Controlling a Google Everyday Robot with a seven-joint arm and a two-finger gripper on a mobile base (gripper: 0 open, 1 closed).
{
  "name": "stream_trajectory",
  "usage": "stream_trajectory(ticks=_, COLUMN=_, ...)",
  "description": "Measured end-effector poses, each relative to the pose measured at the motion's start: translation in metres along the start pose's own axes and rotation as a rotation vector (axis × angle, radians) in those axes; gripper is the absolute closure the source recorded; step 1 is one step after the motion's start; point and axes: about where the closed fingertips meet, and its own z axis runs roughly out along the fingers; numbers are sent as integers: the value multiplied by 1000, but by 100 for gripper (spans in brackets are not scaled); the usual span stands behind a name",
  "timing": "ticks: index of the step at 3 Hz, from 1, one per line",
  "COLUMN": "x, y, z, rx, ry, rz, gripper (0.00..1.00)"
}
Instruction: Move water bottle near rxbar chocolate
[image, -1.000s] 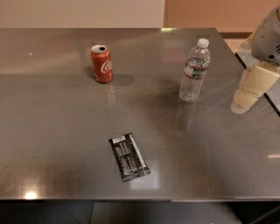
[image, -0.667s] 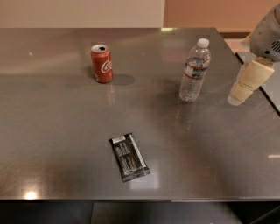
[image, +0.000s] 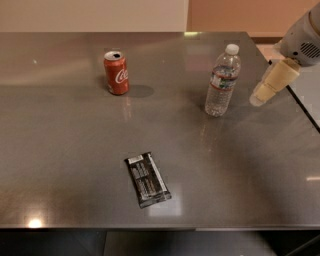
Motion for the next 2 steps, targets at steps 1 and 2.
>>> stream_trajectory(ticks=1, x=-4, y=-15, z=11, rx=-12, ry=-48, rz=57, gripper=0)
stream_trajectory(ticks=2, x=-24, y=-16, z=23, rx=-58, ry=-144, rz=59, gripper=0)
